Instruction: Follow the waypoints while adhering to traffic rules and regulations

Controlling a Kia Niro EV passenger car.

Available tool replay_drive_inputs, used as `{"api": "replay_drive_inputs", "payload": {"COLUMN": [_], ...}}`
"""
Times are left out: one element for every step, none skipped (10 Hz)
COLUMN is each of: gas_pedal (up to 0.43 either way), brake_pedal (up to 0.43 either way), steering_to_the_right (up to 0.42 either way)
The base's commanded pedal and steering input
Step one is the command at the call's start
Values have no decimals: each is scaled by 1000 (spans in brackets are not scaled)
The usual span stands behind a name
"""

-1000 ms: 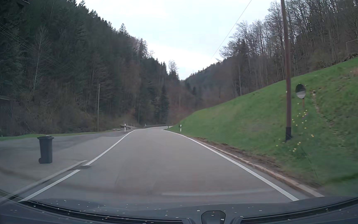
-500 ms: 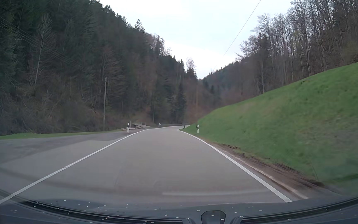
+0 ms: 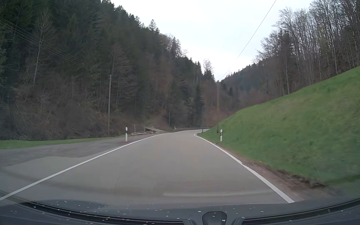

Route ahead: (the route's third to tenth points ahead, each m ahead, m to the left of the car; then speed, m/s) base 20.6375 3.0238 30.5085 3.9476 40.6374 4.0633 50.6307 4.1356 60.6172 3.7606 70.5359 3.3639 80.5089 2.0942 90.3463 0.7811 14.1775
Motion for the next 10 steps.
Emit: {"api": "replay_drive_inputs", "payload": {"gas_pedal": [248,260,260,260,260,248,248,248,248,220], "brake_pedal": [0,0,0,0,0,0,0,0,0,0], "steering_to_the_right": [-24,-18,-16,-16,-13,-9,-7,-6,-5,-5]}}
